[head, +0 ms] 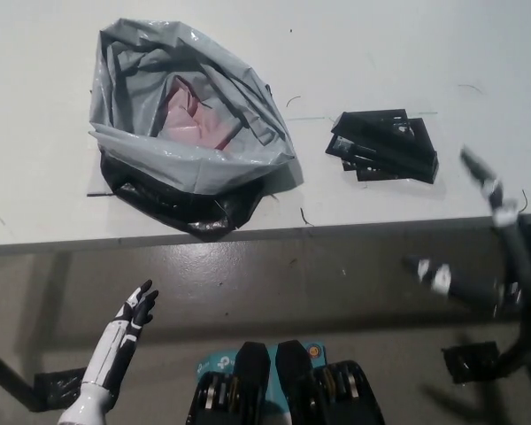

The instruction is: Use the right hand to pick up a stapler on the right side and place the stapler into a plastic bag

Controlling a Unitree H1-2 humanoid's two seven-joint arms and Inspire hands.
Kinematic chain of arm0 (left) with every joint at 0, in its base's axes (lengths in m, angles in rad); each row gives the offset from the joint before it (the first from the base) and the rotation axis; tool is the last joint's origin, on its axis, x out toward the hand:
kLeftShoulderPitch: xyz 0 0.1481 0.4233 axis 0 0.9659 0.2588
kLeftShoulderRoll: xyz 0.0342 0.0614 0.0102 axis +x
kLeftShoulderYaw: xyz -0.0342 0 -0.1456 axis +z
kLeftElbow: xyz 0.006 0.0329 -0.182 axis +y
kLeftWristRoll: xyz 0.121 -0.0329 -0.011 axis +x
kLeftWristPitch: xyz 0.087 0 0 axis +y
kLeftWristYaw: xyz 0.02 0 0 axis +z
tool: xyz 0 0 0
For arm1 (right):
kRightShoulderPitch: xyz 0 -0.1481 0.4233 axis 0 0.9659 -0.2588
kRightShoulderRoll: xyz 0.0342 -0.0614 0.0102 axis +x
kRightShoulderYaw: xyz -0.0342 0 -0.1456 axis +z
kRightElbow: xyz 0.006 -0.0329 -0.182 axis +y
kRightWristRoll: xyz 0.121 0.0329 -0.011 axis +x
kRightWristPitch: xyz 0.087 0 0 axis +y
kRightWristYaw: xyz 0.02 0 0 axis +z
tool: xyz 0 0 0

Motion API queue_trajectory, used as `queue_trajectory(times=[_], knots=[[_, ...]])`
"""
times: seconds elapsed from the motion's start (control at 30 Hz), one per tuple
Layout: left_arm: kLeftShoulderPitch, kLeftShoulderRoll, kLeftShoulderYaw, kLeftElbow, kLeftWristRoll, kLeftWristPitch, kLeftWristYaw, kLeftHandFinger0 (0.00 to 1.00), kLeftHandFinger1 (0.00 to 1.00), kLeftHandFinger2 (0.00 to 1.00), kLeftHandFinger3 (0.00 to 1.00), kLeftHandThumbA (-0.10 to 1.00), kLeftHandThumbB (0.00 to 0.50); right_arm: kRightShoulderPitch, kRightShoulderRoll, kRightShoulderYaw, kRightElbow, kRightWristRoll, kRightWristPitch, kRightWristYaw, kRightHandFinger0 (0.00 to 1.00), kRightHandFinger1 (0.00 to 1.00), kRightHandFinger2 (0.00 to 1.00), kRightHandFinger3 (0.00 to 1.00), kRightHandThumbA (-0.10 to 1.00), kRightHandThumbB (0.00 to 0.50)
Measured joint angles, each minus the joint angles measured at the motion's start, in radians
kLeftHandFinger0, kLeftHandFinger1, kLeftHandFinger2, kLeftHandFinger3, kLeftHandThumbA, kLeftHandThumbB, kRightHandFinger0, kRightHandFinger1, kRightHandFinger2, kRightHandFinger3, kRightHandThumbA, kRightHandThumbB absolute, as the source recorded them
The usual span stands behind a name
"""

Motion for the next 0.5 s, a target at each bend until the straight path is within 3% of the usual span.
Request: queue_trajectory(times=[0.13, 0.37, 0.5], knots=[[0.000, 0.000, 0.000, 0.004, -0.001, 0.000, 0.000, 1.00, 1.00, 1.00, 1.00, 1.00, 0.500, -0.162, -0.042, 0.000, 0.027, 0.003, 0.082, 0.035, 1.00, 1.00, 1.00, 1.00, 0.97, 0.352], [0.000, 0.000, 0.000, 0.009, -0.001, 0.000, 0.000, 1.00, 1.00, 1.00, 1.00, 1.00, 0.500, -0.463, -0.095, 0.033, 0.250, 0.002, 0.221, 0.116, 1.00, 1.00, 1.00, 1.00, 0.96, 0.329], [0.000, 0.000, -0.001, 0.009, -0.002, -0.001, -0.001, 1.00, 1.00, 1.00, 1.00, 1.00, 0.500, -0.594, -0.107, 0.068, 0.431, 0.000, 0.275, 0.156, 1.00, 1.00, 1.00, 1.00, 0.96, 0.358]])
